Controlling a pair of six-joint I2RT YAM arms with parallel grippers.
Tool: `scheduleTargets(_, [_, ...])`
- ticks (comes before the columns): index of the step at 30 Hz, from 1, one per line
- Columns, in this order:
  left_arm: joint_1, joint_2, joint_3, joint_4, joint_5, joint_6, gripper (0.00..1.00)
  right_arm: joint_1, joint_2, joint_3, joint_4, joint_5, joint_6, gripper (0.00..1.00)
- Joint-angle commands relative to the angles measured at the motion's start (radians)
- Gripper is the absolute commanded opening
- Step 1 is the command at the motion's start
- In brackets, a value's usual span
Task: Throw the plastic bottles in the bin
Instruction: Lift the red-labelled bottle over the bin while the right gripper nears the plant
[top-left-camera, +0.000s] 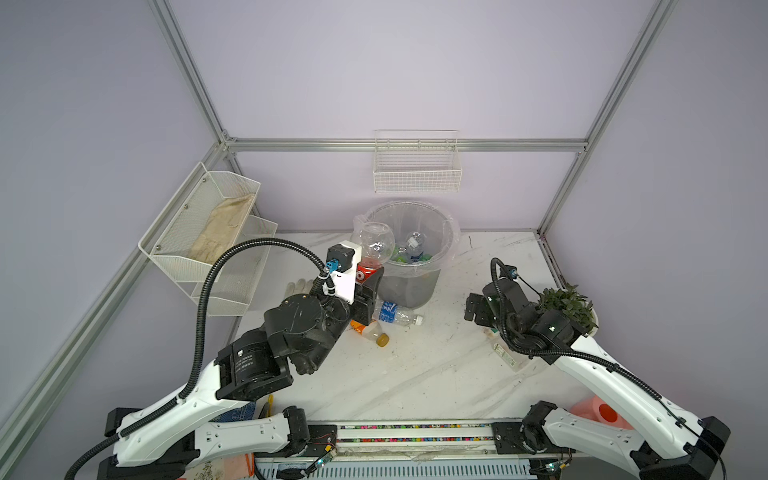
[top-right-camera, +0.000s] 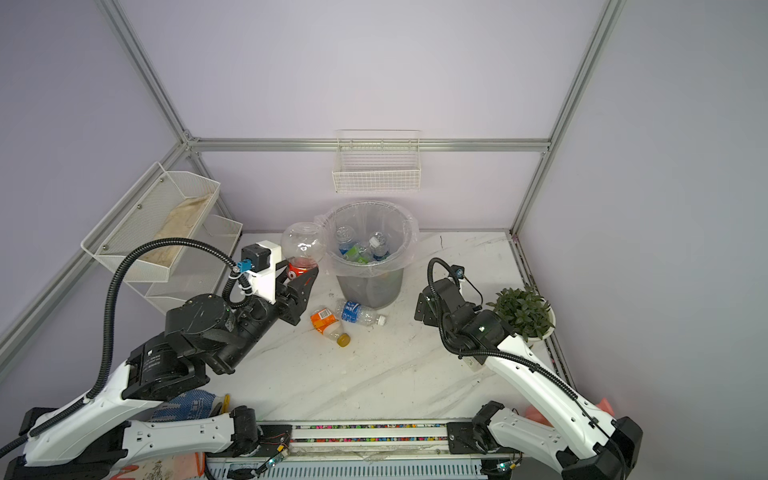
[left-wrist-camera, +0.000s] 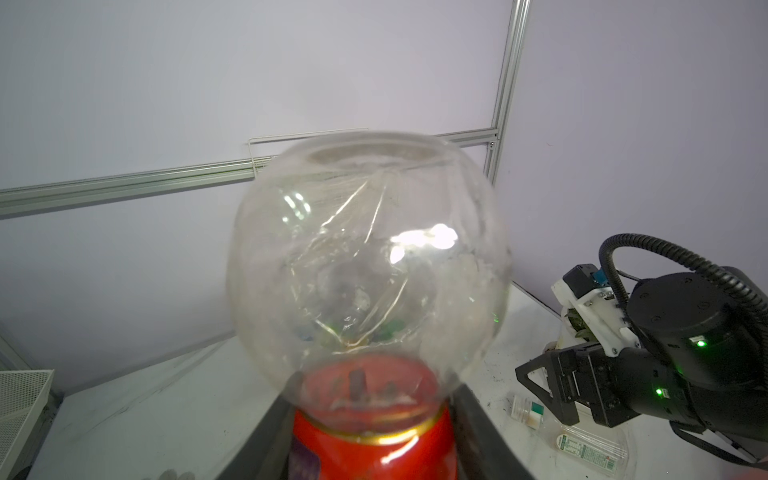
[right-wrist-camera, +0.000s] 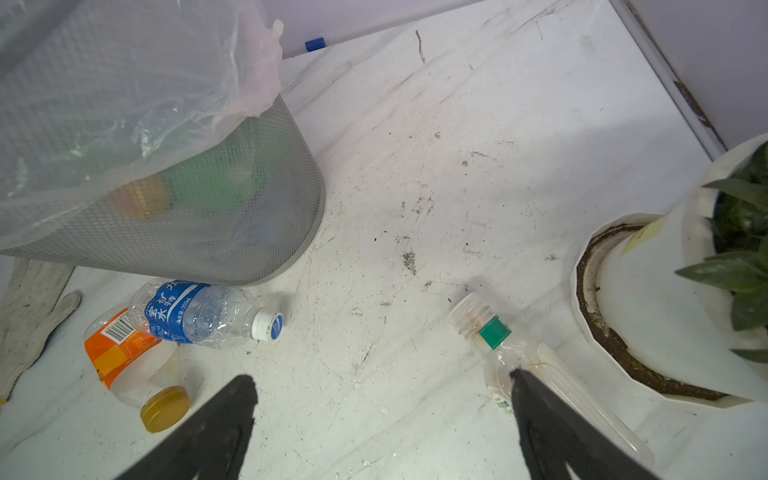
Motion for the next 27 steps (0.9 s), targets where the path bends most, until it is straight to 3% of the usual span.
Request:
scheduleTargets(1, [-0.003,0.004,0.109,0.076,0.018,0.054,0.42,-0.002,-0.002,-0.009,0.012,-0.01,0.019,0.97])
scheduleTargets(19, [0.009,0.228,0.369,0.142,0.073,0.2,0.42,-0.002,-0.011,-0.011,0.005,-0.014,0.031,0.97])
scheduleTargets(24, [0.066,0.342,0.531,0.009,0.098,0.145,0.42,-0.002,-0.018,-0.009,0.003,-0.016,0.034,0.98])
scheduleTargets(27, [0.158,0.413,0.609,-0.069,0.188,0.069,0.42,-0.002,-0.018,-0.006,0.004,-0.017,0.034,0.97])
